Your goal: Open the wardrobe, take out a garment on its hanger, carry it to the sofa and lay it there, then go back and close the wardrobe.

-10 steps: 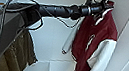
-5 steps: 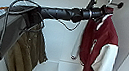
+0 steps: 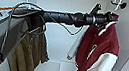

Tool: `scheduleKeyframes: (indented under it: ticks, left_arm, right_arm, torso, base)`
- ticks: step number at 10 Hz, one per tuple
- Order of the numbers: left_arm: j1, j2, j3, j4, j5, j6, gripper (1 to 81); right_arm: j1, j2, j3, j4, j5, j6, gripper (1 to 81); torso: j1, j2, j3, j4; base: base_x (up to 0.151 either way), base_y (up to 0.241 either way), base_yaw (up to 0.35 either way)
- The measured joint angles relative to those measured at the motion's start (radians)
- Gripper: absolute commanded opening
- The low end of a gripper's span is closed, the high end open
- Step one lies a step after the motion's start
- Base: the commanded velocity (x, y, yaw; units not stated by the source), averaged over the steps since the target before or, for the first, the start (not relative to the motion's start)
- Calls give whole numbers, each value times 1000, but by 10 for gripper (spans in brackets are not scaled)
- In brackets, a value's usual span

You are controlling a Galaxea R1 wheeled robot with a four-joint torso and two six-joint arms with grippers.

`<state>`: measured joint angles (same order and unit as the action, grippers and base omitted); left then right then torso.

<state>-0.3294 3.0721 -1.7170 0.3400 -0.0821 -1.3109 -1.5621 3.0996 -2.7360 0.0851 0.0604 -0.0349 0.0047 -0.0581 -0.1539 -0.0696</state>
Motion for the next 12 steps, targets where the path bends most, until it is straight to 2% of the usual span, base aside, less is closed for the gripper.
scheduleKeyframes:
  ticks: [3,6,8,12]
  left_arm:
    - [10,-3,90,0,-15,-3,10]
    - [74,-101,144,0,-24,-2,10]
    - [112,-122,151,1,-22,5,10]
    - [111,-133,157,6,-21,19,10]
  right_arm:
    - [-1,0,1,0,19,0,811]
    - [-3,0,1,0,30,0,811]
    - [-3,0,1,0,33,-1,811]
    - [3,0,3,0,45,0,811]
  torso:
    - [0,0,0,0]
    - [0,0,0,0]
    - [0,0,0,0]
    - [1,1,0,0]
  base:
    - [0,0,0]
    - [0,0,0]
    - [0,0,0]
    - [-79,0,0]
